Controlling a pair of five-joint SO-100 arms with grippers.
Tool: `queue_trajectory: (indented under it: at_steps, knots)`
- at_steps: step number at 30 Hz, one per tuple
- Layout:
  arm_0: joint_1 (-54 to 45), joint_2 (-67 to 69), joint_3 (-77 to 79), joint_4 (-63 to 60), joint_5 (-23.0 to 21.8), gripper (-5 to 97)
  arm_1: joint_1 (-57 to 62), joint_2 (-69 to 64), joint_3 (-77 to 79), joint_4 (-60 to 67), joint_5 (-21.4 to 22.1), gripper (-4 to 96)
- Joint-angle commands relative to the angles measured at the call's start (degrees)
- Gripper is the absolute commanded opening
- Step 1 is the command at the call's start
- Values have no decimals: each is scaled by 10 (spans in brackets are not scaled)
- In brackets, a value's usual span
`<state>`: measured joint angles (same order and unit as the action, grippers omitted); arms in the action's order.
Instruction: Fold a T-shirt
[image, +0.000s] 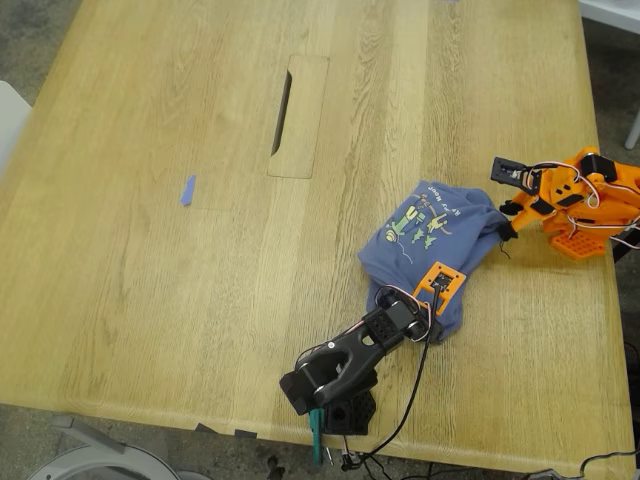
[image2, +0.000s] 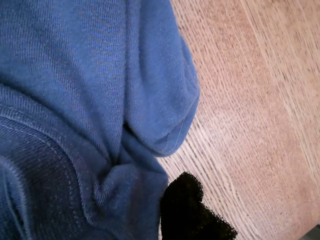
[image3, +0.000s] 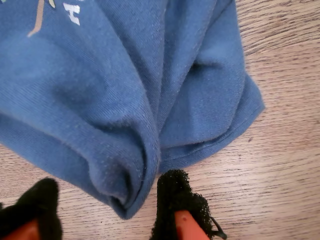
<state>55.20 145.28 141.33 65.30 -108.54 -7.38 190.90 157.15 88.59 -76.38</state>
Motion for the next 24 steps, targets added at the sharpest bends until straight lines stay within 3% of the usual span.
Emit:
queue_trajectory:
  at_steps: [1, 11, 16, 18, 20, 24]
  knots:
    - [-4, 12, -62, 4, 14, 587, 11, -29, -51, -13, 0, 353]
    - [-19, -76, -257, 74, 30, 649, 27, -253, -251, -72, -7, 347]
    - [-60, -146, -364, 69, 49, 642, 18, -380, -323, -174, -8, 268]
    - [-95, -157, -369, 34, 56, 611, 3, -424, -336, -221, -7, 190]
    - [-137, -163, -360, 4, 62, 559, -16, -461, -340, -267, -4, 35]
    - [-213, -163, -318, -69, 50, 402, -40, -533, -345, -352, -5, 1]
